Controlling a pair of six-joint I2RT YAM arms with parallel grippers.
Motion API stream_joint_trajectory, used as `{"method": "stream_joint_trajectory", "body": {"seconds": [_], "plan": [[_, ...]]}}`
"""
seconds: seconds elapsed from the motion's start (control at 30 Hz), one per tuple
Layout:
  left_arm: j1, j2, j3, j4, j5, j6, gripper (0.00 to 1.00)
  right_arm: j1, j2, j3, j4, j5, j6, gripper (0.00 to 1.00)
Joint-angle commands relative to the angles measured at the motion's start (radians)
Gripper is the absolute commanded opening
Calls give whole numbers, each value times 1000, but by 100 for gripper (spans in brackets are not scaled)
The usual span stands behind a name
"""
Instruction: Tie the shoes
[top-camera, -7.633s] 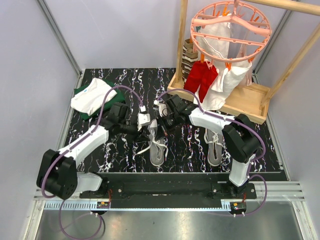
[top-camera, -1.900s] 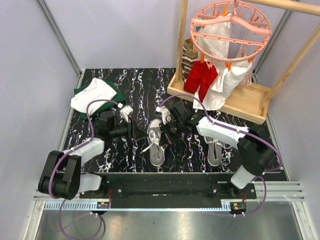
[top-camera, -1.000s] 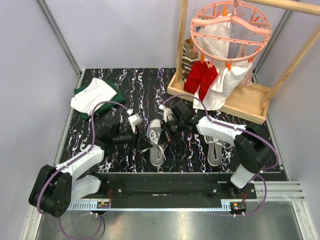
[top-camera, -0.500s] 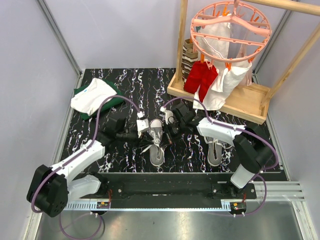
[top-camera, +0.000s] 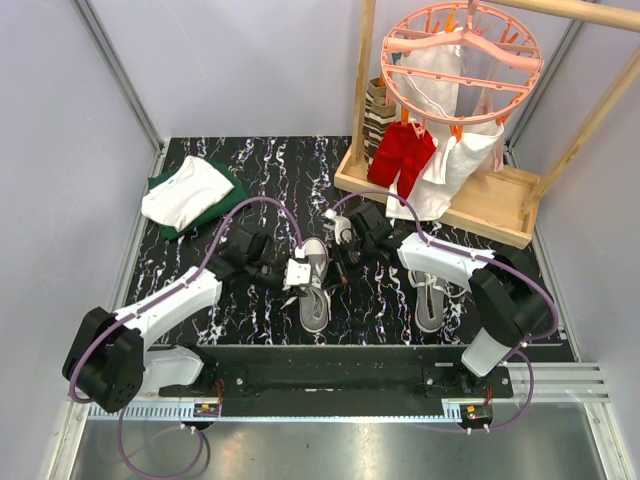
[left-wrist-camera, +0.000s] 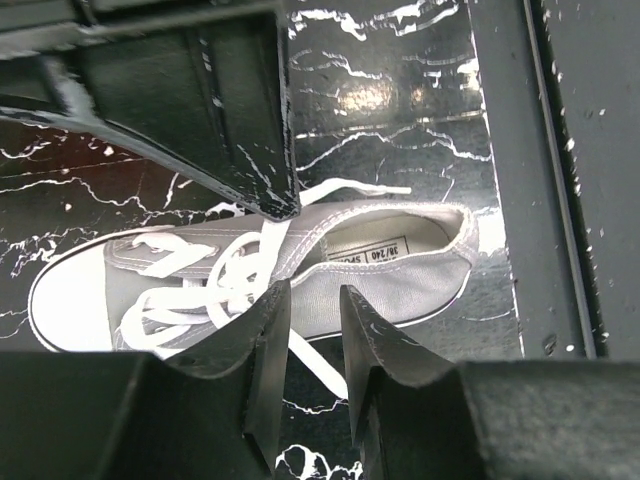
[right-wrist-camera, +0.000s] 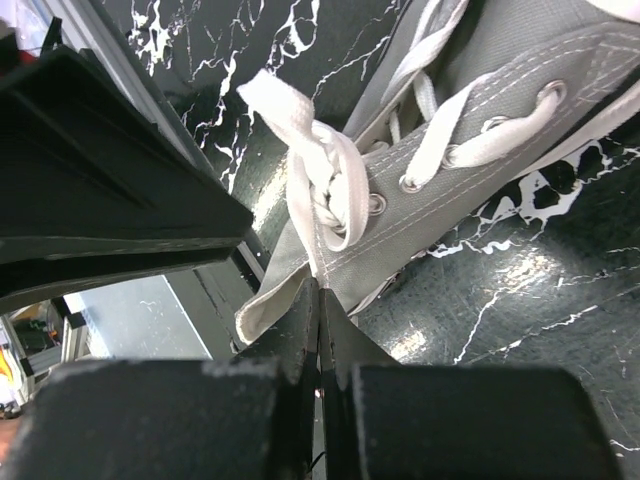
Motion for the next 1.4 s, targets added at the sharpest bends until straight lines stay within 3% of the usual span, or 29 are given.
{"method": "stream_joint_trajectory", "body": {"seconds": [0.0, 0.43, 0.87, 1.2, 1.37], "plan": [[-16, 15, 44, 8, -29, 84, 30, -6, -39, 2, 28, -37, -11, 0], [-27, 64, 65, 82, -76, 71, 31, -5, -49, -13, 29, -60, -20, 0], [-41, 89, 65, 80, -76, 72, 19, -5, -53, -15, 34, -65, -21, 0], [-47, 106, 71, 91, -106, 65, 20, -5, -53, -18, 36, -74, -22, 0], [-50, 106, 80, 92, -114, 60, 8, -5, -56, -18, 39, -77, -29, 0]]}}
